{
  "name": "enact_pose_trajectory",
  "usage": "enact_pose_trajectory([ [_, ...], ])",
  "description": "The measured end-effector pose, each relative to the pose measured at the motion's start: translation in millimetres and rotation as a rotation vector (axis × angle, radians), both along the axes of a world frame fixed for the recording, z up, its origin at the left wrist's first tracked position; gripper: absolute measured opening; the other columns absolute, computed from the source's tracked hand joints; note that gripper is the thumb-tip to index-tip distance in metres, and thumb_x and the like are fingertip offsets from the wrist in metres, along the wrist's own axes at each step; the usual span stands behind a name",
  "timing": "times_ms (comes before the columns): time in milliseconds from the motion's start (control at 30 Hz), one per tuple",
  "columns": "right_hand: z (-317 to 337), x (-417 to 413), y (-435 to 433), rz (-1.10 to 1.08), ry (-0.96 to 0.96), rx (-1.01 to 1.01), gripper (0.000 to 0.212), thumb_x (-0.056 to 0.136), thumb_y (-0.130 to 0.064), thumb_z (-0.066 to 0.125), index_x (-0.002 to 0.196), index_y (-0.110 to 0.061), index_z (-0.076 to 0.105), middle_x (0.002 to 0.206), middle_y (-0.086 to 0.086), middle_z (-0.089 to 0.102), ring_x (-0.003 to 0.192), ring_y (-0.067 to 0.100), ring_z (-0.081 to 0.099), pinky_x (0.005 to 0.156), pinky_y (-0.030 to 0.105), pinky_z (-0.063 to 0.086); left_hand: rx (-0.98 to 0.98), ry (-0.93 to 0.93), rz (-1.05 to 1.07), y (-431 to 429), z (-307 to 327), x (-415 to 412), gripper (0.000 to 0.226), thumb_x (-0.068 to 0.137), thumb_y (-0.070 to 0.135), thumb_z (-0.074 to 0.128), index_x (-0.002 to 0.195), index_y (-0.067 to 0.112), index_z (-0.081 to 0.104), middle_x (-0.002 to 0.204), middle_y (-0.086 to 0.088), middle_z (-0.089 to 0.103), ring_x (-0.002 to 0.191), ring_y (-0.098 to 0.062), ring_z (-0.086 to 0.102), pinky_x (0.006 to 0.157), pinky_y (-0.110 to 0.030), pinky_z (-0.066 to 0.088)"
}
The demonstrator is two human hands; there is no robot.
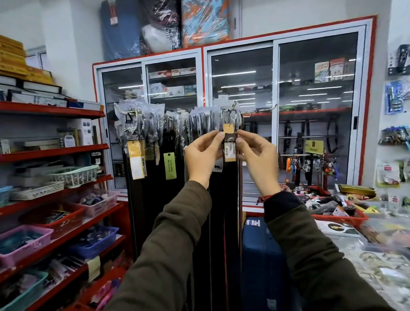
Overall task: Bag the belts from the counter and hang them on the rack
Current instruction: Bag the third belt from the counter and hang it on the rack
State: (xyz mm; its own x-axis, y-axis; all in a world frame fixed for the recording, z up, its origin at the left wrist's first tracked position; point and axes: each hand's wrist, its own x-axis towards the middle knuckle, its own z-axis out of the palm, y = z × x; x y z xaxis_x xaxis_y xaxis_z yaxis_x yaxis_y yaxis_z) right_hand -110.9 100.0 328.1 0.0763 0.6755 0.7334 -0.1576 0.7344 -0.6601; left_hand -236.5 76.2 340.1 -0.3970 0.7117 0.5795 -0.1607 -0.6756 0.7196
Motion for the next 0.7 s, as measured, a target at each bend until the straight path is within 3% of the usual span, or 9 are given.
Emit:
enact_pose_trajectory([
  [67, -13, -3, 3, -0.263, -0.137, 0.19, 0.03, 0.103, -0.014, 0.056, 0.131, -0.013, 0.067, 0.132, 0.006, 0.068, 0.119, 0.017, 0.067, 0.099, 0.044, 0.058, 0.097, 0.235, 0.28, 1, -7, -5, 0.034, 0.095, 0.019, 0.069, 0.128, 0.013, 0.068, 0.113, -0.001, 0.074, 0.097, -0.012, 0.073, 0.082, -0.024, 0.06],
  [133, -27, -5, 8, -0.377, -0.27, 0.343, 0.038, 0.107, -0.018, 0.046, 0.142, -0.017, 0.058, 0.15, 0.0, 0.054, 0.141, 0.014, 0.05, 0.114, 0.04, 0.047, 0.238, 0.508, 0.524, 1, -17, -11, 0.04, 0.101, 0.021, 0.058, 0.141, 0.02, 0.057, 0.136, 0.002, 0.061, 0.119, -0.007, 0.063, 0.097, -0.021, 0.055],
  [200, -39, -9, 14, -0.415, -0.408, 0.403, 0.045, 0.109, -0.021, 0.04, 0.154, -0.02, 0.043, 0.163, -0.005, 0.039, 0.154, 0.014, 0.031, 0.126, 0.036, 0.03, 0.318, 0.757, 0.608, 4, -27, -16, 0.047, 0.107, 0.023, 0.044, 0.153, 0.021, 0.042, 0.158, 0.004, 0.042, 0.145, -0.006, 0.039, 0.118, -0.023, 0.037],
  [267, -44, -13, 19, -0.427, -0.497, 0.397, 0.051, 0.11, -0.025, 0.038, 0.16, -0.022, 0.03, 0.169, -0.008, 0.026, 0.16, 0.014, 0.015, 0.129, 0.028, 0.017, 0.295, 0.942, 0.643, 8, -34, -19, 0.053, 0.109, 0.026, 0.036, 0.16, 0.021, 0.027, 0.168, 0.007, 0.025, 0.157, -0.009, 0.016, 0.126, -0.03, 0.025],
  [333, -44, -18, 22, -0.452, -0.569, 0.381, 0.055, 0.11, -0.026, 0.039, 0.162, -0.022, 0.022, 0.172, -0.008, 0.018, 0.161, 0.015, 0.005, 0.128, 0.024, 0.012, 0.235, 1.045, 0.705, 11, -36, -23, 0.057, 0.108, 0.028, 0.034, 0.162, 0.019, 0.018, 0.171, 0.006, 0.016, 0.159, -0.015, 0.004, 0.127, -0.041, 0.023],
  [500, -41, -18, 27, -0.497, -0.69, 0.385, 0.061, 0.11, -0.026, 0.039, 0.164, -0.019, 0.011, 0.174, -0.004, 0.008, 0.161, 0.022, -0.003, 0.131, 0.042, 0.016, 0.123, 1.227, 0.831, 11, -30, -32, 0.061, 0.108, 0.032, 0.031, 0.163, 0.018, 0.01, 0.172, 0.004, 0.008, 0.159, -0.019, -0.003, 0.129, -0.044, 0.003],
  [700, -45, -30, 17, -0.509, -0.621, 0.353, 0.063, 0.11, -0.031, 0.039, 0.164, -0.017, 0.011, 0.174, -0.002, 0.007, 0.162, 0.022, -0.001, 0.13, 0.048, 0.014, 0.157, 1.261, 0.888, -12, -32, -40, 0.059, 0.106, 0.03, 0.035, 0.161, 0.015, 0.021, 0.171, 0.001, 0.016, 0.159, -0.021, 0.004, 0.128, -0.047, 0.007],
])
